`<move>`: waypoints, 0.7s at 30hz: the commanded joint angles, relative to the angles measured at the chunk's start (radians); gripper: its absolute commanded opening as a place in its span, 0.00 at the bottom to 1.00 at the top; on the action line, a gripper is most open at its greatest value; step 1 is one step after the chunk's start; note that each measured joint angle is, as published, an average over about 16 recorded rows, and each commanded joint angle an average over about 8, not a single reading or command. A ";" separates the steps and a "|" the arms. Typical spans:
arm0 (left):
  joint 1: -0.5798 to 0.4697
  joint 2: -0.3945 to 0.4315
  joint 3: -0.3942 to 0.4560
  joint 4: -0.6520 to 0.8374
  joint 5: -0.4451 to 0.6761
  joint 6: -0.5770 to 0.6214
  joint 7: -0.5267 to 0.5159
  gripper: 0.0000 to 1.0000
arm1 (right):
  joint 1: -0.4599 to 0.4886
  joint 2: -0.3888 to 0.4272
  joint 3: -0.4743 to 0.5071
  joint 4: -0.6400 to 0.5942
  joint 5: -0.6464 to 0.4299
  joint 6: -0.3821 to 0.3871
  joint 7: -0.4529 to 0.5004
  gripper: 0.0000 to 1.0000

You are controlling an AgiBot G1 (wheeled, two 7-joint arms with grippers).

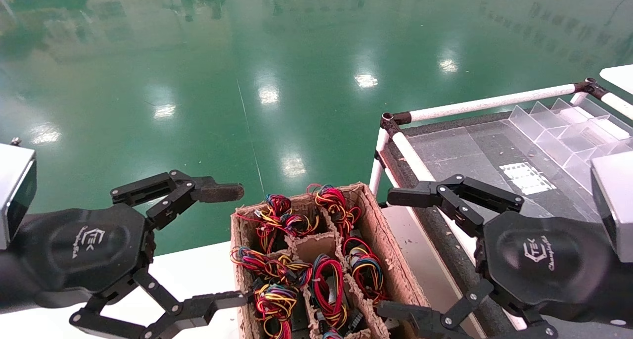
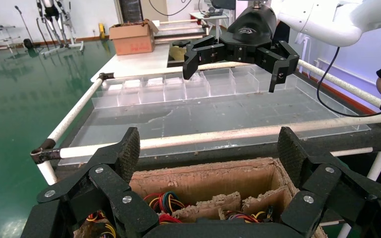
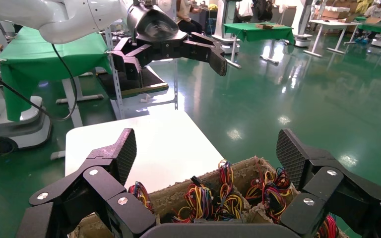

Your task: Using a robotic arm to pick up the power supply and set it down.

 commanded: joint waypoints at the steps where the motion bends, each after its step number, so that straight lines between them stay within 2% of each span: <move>1: 0.000 0.000 0.000 0.000 0.000 0.000 0.000 1.00 | 0.000 0.000 0.000 0.000 0.000 0.000 0.000 1.00; 4: 0.000 0.000 0.000 0.000 0.000 0.000 0.000 1.00 | 0.000 0.000 0.000 0.000 0.000 0.000 0.000 1.00; 5: 0.000 0.000 0.000 0.000 0.000 0.000 0.000 0.94 | 0.000 0.000 0.000 0.000 0.000 0.000 0.000 1.00; 12: 0.000 0.000 0.000 0.000 0.000 0.000 0.000 0.06 | 0.000 0.000 0.000 0.000 0.000 0.000 0.000 1.00; 13: 0.000 0.000 0.000 0.000 0.000 0.000 0.000 0.00 | 0.000 0.000 0.000 0.000 0.000 0.000 0.000 1.00; 21: 0.000 0.000 0.000 0.000 0.000 0.000 0.000 0.00 | 0.000 0.000 0.000 0.000 0.000 0.000 0.000 1.00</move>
